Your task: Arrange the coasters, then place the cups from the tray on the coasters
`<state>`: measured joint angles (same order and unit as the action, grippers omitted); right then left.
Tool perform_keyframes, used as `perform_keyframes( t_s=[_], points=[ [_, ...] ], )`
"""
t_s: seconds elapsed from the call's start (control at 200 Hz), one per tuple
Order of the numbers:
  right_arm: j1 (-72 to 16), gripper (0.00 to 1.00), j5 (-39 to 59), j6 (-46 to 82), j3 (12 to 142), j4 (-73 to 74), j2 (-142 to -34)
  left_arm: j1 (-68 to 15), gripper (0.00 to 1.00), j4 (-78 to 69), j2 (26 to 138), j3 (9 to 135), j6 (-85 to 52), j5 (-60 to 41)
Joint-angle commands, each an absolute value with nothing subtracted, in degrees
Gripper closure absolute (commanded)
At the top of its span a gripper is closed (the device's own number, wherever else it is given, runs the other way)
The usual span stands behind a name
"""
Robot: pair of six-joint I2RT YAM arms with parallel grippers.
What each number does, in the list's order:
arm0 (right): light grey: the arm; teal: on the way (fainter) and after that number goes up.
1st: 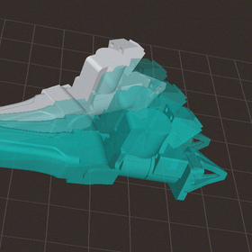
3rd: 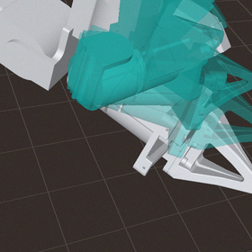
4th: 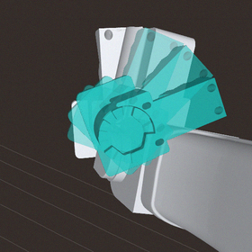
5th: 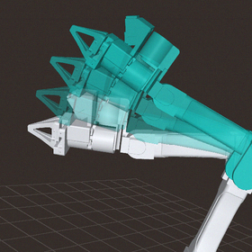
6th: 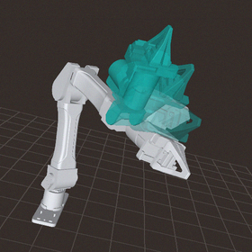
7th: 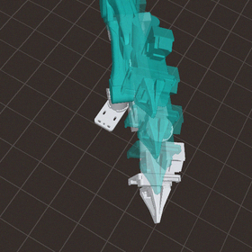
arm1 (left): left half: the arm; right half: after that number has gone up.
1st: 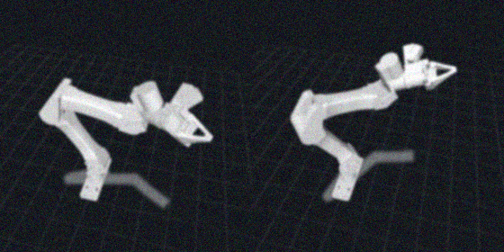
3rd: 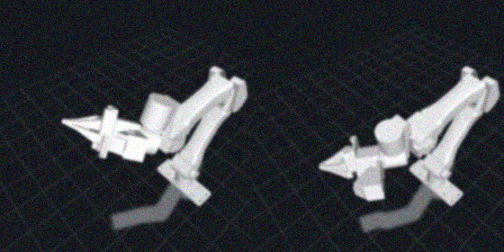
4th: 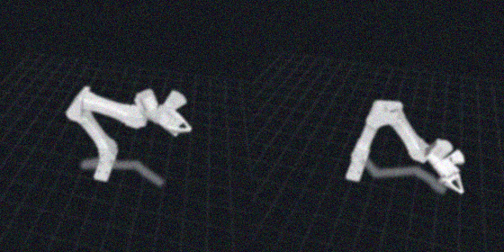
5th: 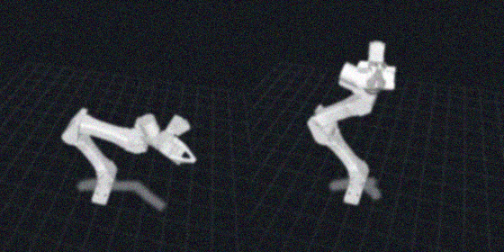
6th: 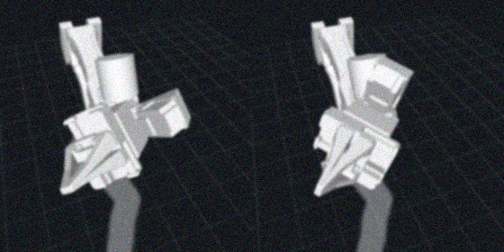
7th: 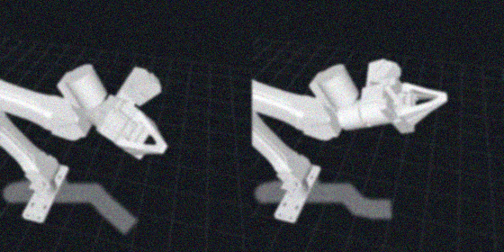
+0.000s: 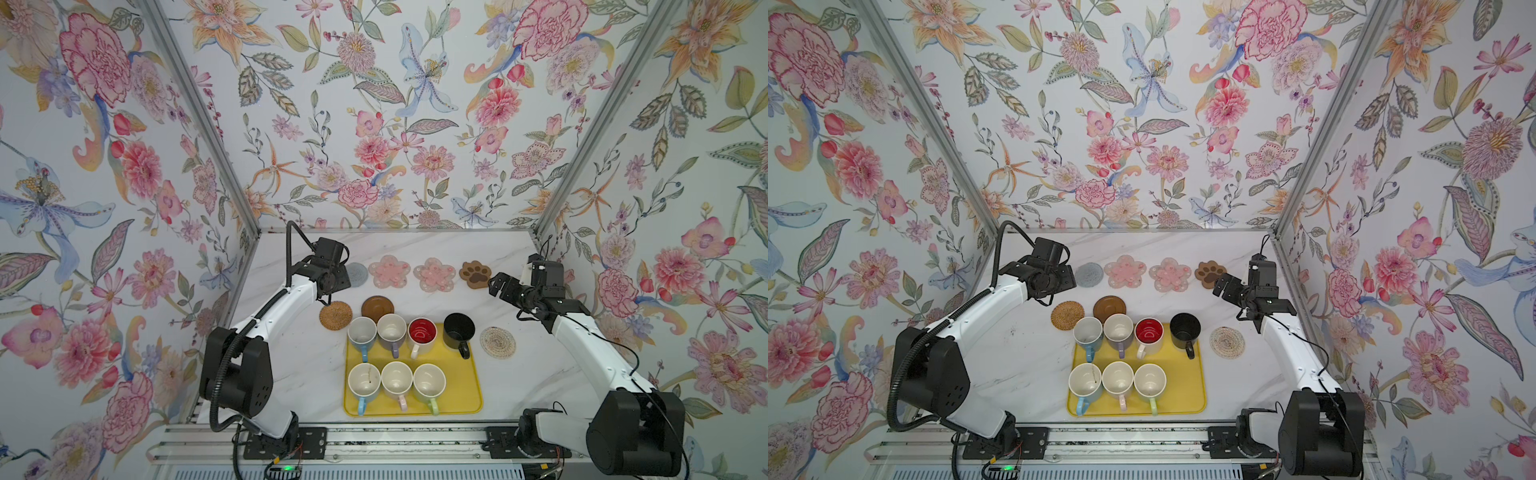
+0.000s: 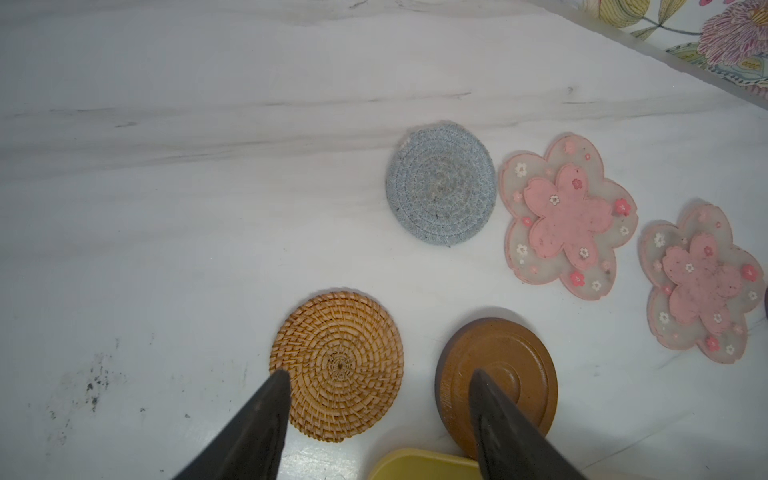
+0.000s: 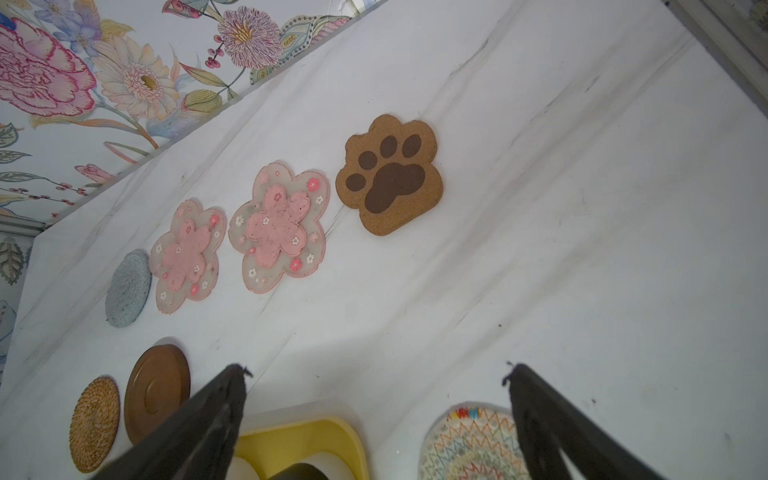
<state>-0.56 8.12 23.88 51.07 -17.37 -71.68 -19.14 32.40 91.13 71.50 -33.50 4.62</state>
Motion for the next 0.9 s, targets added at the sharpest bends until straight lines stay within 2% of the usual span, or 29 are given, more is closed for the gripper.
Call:
perform_keyframes(
  t_s=[0.0,0.44,0.896],
  points=[
    [-0.79,0.01,7.39,24.07,52.42,-20.19,-72.43,-19.16,0.31,29.51,92.43,69.63,-35.01,0.19],
    [-0.18,0.01,6.84,24.61,50.94,-20.65,-71.06,-24.45,0.33,29.3,103.43,75.25,-35.76,-2.33],
    [1.25,0.01,7.61,23.95,49.36,-20.61,-68.56,-28.13,0.35,30.34,112.05,80.6,-37.28,-0.23]
  ],
)
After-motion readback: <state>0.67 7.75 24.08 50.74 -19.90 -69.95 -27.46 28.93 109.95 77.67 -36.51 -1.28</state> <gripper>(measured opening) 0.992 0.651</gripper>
